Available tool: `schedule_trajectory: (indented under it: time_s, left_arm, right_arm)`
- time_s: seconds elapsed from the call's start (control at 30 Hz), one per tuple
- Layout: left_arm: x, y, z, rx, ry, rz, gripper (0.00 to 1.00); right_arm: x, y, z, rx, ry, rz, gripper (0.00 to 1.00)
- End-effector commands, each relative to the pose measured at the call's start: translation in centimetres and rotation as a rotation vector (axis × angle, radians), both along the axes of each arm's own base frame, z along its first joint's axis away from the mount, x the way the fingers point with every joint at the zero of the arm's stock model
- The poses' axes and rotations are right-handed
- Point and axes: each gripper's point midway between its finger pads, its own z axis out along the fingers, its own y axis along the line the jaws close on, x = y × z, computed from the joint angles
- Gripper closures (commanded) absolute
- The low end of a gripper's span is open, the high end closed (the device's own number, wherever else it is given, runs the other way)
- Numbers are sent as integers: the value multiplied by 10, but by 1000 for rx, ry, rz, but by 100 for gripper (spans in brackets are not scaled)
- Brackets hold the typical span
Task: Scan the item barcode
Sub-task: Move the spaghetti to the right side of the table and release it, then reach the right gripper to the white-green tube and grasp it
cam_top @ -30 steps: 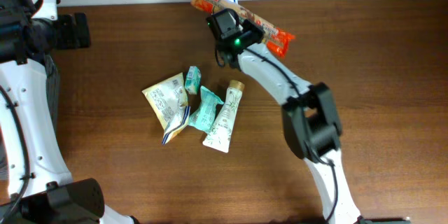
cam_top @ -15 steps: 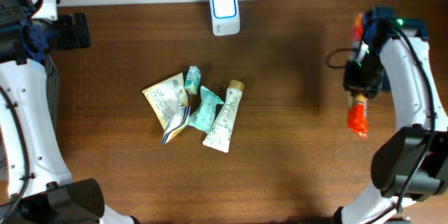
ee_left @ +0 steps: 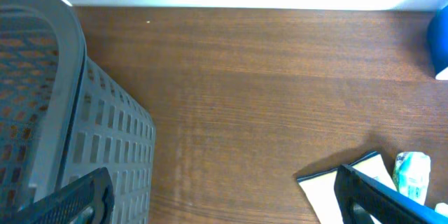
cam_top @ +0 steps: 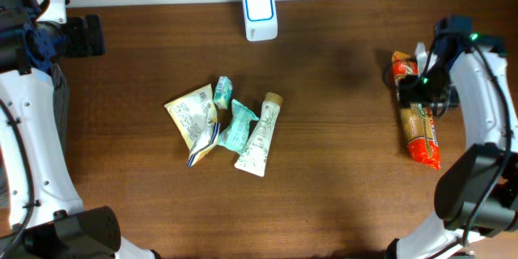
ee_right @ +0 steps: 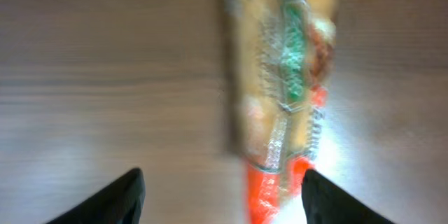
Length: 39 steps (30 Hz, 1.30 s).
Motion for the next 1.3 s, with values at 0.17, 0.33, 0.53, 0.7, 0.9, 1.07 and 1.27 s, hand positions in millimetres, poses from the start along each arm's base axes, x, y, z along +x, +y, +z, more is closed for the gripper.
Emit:
schedule_trajectory:
  time_s: [0.17, 0.33, 0.53, 0.7, 0.9, 1.07, 1.27]
  left_arm:
    - [1, 0, 0, 5, 1, -14, 1]
    - [1, 0, 0, 5, 1, -14, 1]
    - [1, 0, 0, 5, 1, -14, 1]
    - [1, 0, 0, 5, 1, -14, 1]
    - [1, 0, 0, 5, 1, -14, 1]
    - [1, 0, 0, 5, 1, -14, 1]
    - [1, 0, 0, 5, 1, -14, 1]
  right_arm:
    - [20, 142, 43, 473, -142, 229, 32]
    - [18, 166, 41, 451, -136, 298, 32]
    - [13, 187, 43, 477, -132, 348, 21]
    - [14, 199, 42, 475, -109, 281, 30]
    - [14, 222, 29, 329, -90, 172, 30]
    - [11, 249, 7, 300, -28, 92, 30]
    - [-14, 311, -74, 257, 162, 154, 36]
